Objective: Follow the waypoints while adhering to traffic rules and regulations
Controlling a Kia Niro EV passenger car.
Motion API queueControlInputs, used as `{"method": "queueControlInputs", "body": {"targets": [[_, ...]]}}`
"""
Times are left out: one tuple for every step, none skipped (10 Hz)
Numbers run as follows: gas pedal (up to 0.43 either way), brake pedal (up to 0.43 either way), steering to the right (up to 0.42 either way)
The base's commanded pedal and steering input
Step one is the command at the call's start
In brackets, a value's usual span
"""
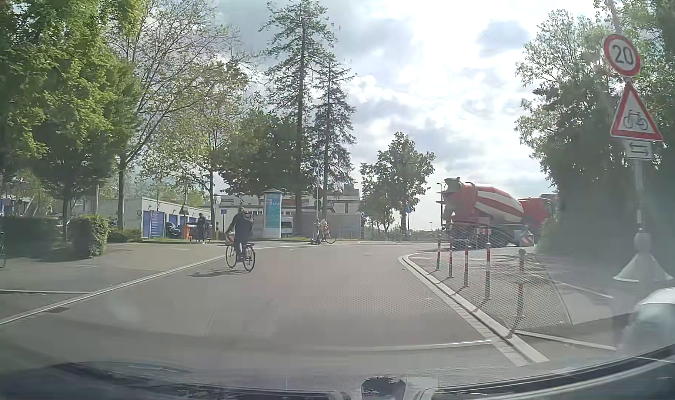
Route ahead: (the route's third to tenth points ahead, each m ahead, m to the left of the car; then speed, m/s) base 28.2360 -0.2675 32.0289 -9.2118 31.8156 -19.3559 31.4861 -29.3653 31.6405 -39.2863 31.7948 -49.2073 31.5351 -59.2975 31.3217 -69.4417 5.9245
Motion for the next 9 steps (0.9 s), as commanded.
{"method": "queueControlInputs", "body": {"targets": [[0.067, 0.000, 0.001], [0.079, 0.000, 0.001], [0.079, 0.000, 0.001], [0.067, 0.000, 0.001], [0.067, 0.000, 0.001], [0.067, 0.000, 0.000], [0.067, 0.000, 0.000], [0.067, 0.000, 0.000], [0.067, 0.000, 0.001]]}}
